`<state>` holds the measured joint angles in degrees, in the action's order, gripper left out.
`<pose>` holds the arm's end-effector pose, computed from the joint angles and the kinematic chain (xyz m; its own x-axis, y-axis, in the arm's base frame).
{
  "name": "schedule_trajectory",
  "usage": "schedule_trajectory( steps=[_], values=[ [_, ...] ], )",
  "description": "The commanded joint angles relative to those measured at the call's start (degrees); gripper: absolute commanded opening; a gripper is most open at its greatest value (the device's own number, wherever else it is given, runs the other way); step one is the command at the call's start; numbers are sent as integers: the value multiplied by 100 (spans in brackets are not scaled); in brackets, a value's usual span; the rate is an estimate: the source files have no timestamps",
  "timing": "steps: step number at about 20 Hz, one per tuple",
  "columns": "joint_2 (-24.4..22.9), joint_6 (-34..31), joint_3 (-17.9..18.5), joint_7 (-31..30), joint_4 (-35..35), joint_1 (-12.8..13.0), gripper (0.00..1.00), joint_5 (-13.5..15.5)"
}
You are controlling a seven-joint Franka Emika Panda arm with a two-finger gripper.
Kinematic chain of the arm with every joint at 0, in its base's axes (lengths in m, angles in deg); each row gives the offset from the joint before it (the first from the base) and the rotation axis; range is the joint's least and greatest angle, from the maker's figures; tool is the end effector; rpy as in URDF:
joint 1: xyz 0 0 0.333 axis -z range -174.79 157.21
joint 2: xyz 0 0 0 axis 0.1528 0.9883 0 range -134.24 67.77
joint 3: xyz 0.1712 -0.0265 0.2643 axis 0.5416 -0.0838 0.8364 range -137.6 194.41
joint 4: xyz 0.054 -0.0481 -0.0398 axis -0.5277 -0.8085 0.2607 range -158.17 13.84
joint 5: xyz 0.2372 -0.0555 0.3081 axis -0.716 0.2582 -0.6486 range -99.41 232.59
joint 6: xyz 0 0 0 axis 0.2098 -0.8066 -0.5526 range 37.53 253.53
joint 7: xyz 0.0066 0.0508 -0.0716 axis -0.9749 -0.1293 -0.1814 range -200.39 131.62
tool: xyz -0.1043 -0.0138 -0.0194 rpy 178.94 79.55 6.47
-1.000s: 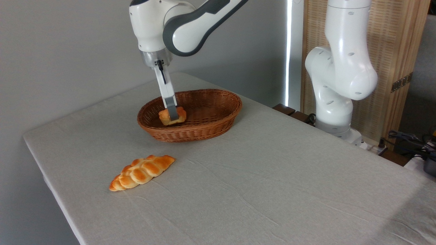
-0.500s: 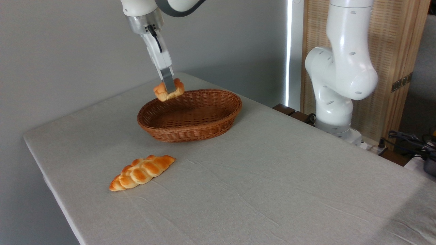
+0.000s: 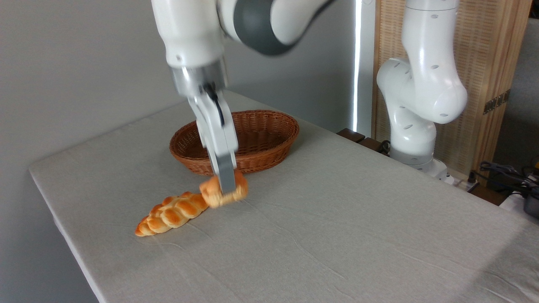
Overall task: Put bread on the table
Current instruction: 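Lower the roll onto the table beside the braided loaf and release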
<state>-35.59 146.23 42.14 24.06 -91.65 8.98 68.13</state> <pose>0.5488 -0.0391 0.5112 0.4690 -0.8825 0.0346 -0.8832 -0.4689 0.0111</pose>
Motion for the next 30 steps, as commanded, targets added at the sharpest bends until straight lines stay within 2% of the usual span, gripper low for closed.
schedule_trajectory(
  steps=[1, 2, 5, 6, 11, 14, 17, 19, 22, 23, 24, 26, 27, 30],
  values=[
    [261, 672, 42, -26, -389, 77, 91, -75],
    [340, 743, 42, -35, -398, 77, 94, 20],
    [473, 849, 15, -61, -407, 77, 95, 346],
    [481, 858, 15, -61, -407, 77, 98, 373],
    [438, 858, 50, 0, -328, 51, 100, 329],
    [394, 858, 59, 26, -74, -203, 100, 294],
    [323, 823, 112, 35, 146, -300, 100, 294],
    [262, 631, 147, 0, 331, -301, 100, 294],
    [139, -456, 51, -148, 830, -318, 100, 294],
    [147, -913, -2, -297, 1154, -335, 100, 320],
    [165, -1266, -168, -499, 1445, -527, 100, 364],
    [165, -1585, -921, -894, 1763, -1106, 100, 408],
    [148, -1629, -1151, -983, 1790, -1300, 100, 408],
    [165, -1630, -1259, -1045, 1808, -1346, 100, 329]
  ],
)
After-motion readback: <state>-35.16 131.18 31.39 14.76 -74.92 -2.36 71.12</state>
